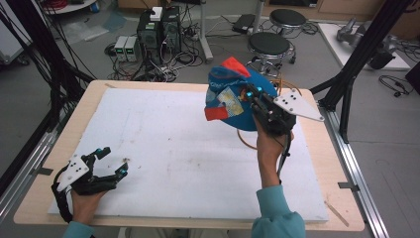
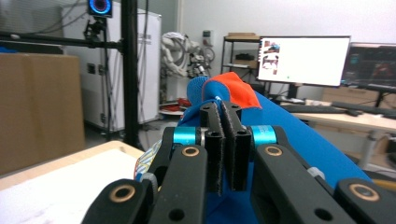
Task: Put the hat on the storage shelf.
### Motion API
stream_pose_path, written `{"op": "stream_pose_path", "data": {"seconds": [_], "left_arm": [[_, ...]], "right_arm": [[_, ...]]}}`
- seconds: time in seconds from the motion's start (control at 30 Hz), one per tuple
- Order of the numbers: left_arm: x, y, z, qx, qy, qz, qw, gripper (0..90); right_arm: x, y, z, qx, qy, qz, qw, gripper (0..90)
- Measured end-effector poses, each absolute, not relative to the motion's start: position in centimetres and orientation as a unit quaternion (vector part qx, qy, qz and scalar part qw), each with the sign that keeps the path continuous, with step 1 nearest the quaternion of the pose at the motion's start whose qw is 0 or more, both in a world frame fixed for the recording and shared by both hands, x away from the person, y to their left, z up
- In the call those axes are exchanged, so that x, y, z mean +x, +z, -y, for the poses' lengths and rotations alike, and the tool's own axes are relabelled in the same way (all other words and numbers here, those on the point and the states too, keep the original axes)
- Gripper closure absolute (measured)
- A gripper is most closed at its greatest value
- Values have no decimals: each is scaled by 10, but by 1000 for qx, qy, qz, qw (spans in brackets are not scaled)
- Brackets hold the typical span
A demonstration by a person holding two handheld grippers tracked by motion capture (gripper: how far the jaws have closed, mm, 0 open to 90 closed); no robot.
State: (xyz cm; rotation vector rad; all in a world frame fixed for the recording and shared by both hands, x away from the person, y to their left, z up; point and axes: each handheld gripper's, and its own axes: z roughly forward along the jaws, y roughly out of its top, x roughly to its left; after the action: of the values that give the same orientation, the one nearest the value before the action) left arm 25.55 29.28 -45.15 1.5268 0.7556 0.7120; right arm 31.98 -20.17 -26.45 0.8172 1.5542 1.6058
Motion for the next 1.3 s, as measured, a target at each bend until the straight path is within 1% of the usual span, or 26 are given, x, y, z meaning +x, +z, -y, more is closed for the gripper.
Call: {"op": "stream_pose_path", "data": {"seconds": [0.1, 0.3, 0.53, 0.7, 1.3], "left_arm": [[256, -452, -293, 659, 307, -328, 604, 142], [256, -452, -293, 659, 308, -328, 603, 143], [255, -452, -293, 659, 308, -327, 603, 142], [255, -452, -293, 661, 309, -326, 602, 143], [255, -451, -292, 662, 310, -325, 600, 144]], "right_arm": [[320, -259, 208, 322, 623, -601, 383, 881], [323, -242, 235, 341, 618, -579, 408, 881], [324, -238, 261, 371, 602, -562, 429, 881], [326, -240, 273, 387, 593, -558, 432, 881], [346, -247, 280, 419, 575, -557, 429, 881]]}}
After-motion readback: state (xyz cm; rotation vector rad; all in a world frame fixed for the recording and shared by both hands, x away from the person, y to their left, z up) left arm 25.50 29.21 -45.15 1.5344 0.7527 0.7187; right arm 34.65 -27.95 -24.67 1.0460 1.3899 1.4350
